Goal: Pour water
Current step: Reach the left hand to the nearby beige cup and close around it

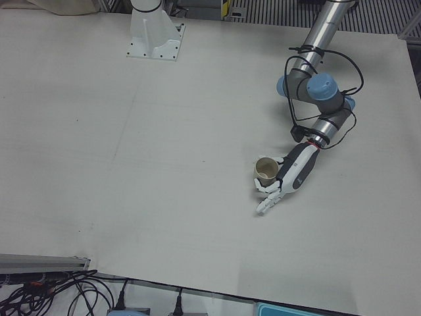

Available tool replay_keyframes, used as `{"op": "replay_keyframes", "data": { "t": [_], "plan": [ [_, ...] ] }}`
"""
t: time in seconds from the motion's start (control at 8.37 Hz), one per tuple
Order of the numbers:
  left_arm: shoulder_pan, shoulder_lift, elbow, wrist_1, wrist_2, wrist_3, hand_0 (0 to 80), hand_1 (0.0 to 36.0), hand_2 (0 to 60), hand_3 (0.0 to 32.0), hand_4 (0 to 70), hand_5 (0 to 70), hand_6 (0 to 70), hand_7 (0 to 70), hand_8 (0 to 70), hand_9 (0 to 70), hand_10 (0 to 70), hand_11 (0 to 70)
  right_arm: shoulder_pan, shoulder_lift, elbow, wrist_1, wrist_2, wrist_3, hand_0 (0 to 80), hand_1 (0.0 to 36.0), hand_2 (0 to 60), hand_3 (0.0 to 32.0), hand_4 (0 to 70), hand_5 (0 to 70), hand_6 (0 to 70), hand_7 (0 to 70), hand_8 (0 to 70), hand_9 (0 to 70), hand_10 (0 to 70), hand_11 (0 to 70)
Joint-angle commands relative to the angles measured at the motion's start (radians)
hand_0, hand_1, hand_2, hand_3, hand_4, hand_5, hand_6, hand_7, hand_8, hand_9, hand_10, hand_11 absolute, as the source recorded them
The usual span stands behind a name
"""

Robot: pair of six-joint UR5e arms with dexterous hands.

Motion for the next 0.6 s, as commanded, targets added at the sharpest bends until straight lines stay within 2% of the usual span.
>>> {"op": "replay_keyframes", "data": {
  "t": [0.0,0.12,0.24,0.36,0.48],
  "plan": [
    [-0.001,-0.001,0.001,0.034,-0.003,-0.051,80.0,36.0,0.2,0.0,60.3,70.0,10.5,10.8,10.1,1.7,5.4,11.3,0.0,0.0,0.0,0.0,0.0,0.0,50.9,20.1,15.5,27.8,0.0,6.9,9.3,12.1,5.6,6.2,0.0,0.0],
    [-0.001,0.004,0.004,0.042,-0.003,-0.078,80.0,36.0,18.2,0.0,70.0,70.0,13.8,18.6,11.3,4.2,6.4,12.4,0.0,0.0,0.001,0.0,0.0,0.0,50.9,20.0,15.2,28.4,0.0,6.9,9.3,12.2,5.6,6.2,0.0,0.0],
    [-0.002,0.013,-0.004,0.059,-0.003,-0.124,80.0,36.0,36.4,0.0,70.0,70.0,17.1,25.2,13.0,7.1,7.0,13.2,0.0,0.0,0.003,0.0,0.0,0.003,50.7,20.0,15.5,28.2,0.0,6.9,9.3,12.2,5.6,6.3,0.0,0.0],
    [-0.006,0.019,-0.014,0.061,-0.003,-0.159,80.0,36.0,38.6,0.0,70.0,70.0,18.3,27.0,13.8,8.2,6.5,12.4,0.0,0.0,0.005,0.002,0.0,0.003,50.7,19.9,15.5,28.2,0.0,6.9,9.4,12.3,5.7,6.3,0.0,0.0],
    [-0.007,0.042,-0.042,0.061,-0.006,-0.179,80.0,36.0,26.5,0.0,70.0,70.0,17.4,24.9,13.1,7.1,5.8,11.5,0.0,0.0,0.003,0.002,0.0,0.002,51.2,20.2,15.6,28.2,0.0,7.0,9.8,13.0,6.0,6.8,0.0,0.0]
  ]
}}
